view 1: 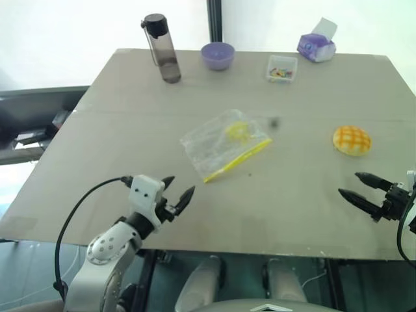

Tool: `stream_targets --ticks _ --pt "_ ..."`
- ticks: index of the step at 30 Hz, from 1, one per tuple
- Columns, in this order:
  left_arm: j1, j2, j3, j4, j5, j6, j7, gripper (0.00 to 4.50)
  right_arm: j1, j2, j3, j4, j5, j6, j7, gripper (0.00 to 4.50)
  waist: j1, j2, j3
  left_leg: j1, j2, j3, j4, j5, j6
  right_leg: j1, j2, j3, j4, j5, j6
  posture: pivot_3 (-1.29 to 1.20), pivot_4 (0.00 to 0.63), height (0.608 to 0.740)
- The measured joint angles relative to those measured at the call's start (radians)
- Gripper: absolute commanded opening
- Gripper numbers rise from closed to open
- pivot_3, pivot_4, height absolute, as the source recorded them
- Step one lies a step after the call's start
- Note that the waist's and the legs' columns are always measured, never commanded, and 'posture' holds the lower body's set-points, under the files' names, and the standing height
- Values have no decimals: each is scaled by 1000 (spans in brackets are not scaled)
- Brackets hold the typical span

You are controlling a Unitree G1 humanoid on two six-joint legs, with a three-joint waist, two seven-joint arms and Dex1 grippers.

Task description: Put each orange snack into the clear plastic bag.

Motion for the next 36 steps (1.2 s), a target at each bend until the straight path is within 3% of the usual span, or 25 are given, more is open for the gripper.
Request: stream_targets --ticks 27,32,33,34,36 --pt "-56 -8 -91 54 24 -14 25 3403 -21 10 3 36 -57 -96 13 4422 0 0 0 1 0 1 0 0 0 0 0 1 1 0 0 0 150 739" --pt "-104 -66 -73 96 0 32 81 3403 -34 0 11 9 -63 -93 13 4422 1 1 -1 1 0 0 1 0 0 0 1 1 2 0 0 0 150 739" --pt "-128 -72 -56 129 -4 77 107 3403 -35 -1 24 -14 -65 -94 19 4422 0 1 -1 1 0 0 1 0 0 0 1 0 2 0 0 0 150 739" --pt "-196 -140 17 167 -72 191 180 3403 -34 -11 72 -59 -85 -95 38 4422 -1 2 -1 1 0 0 1 0 0 1 0 0 2 0 0 0 150 739" --pt "-227 -182 56 174 -128 240 211 3403 -35 -13 92 -82 -93 -94 39 4422 0 2 -1 1 0 -1 2 0 0 1 1 0 2 0 0 0 150 739"
